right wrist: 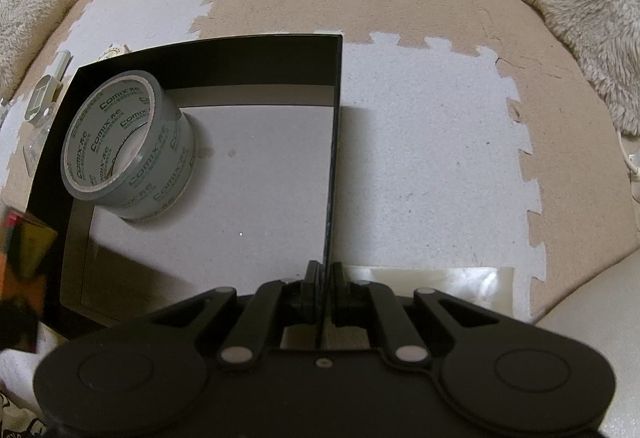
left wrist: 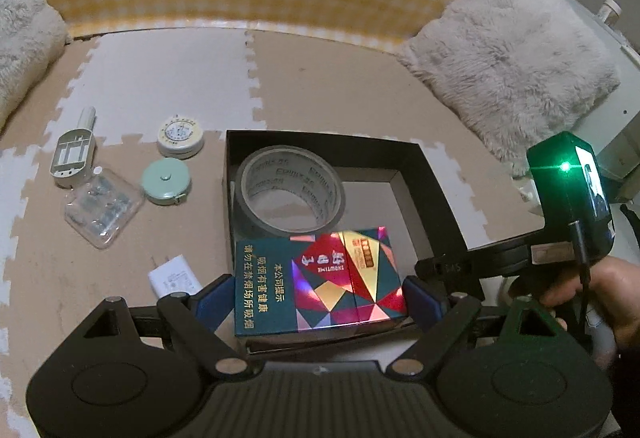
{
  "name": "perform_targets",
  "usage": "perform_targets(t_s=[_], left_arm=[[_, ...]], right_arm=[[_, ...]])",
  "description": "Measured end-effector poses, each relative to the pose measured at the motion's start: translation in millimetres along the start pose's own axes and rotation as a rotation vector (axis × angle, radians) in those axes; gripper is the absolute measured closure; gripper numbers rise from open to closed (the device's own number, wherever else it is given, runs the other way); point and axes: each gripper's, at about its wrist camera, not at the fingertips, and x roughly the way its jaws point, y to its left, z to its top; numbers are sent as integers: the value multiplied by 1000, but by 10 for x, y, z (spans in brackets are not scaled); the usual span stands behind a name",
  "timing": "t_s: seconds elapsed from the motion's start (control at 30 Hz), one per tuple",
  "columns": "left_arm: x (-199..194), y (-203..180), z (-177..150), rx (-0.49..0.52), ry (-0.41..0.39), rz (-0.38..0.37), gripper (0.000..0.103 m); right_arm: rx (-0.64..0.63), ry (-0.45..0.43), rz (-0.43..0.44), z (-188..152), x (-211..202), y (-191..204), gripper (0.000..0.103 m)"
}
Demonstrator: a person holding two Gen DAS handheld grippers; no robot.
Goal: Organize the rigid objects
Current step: 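Carry the colourful box into the black box beside the tape and release, then move the left tool back over the remaining objects on the mat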
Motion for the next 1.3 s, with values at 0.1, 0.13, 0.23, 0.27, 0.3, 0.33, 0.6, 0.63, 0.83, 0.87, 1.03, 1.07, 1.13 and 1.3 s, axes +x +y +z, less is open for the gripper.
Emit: perform_targets(t_s=[0.1, 0.13, 0.23, 0.27, 0.3, 0.33, 0.6, 0.63, 0.83, 0.87, 1.03, 1.07, 1.13, 1.3], left_arm=[[25, -32, -1, 3, -7, 20, 13], [35, -36, 2, -1, -10, 23, 13], [77, -33, -18, -8, 21, 36, 5], [88, -19, -27, -19, 38, 38, 4], [97, -9, -37, -26, 49, 38, 4], [102, 3, -45, -30, 58, 33, 4], [74, -17, -67, -10, 77, 21, 4], [64, -21, -70, -8, 77, 19, 4], [11, -41, -97, 9, 80, 5, 5], [11, -40, -97, 11, 80, 6, 5], [-8, -38, -85, 15, 75, 10, 5], [-15, -38, -82, 18, 73, 10, 5], [-33, -41, -74, 21, 70, 12, 5], [-116, -27, -22, 24, 57, 10, 5]], right_arm=[[-1, 0, 0, 0, -3, 3, 98], [-1, 0, 0, 0, -3, 4, 98], [-2, -1, 0, -1, -3, 9, 98], [-2, -1, 0, 0, -3, 6, 98], [-1, 0, 0, -1, -3, 4, 98], [0, 0, 1, 0, -3, 7, 98], [-1, 0, 1, -1, -3, 3, 97], [-1, 0, 1, -1, -4, 5, 97], [-1, 0, 1, -1, -3, 4, 97], [-2, 0, 0, -1, -4, 5, 97], [-2, -1, 1, -2, -4, 3, 97], [-1, -1, 1, -1, -3, 3, 97], [-1, -1, 1, -3, -3, 2, 97], [-1, -1, 1, -3, -4, 0, 97]])
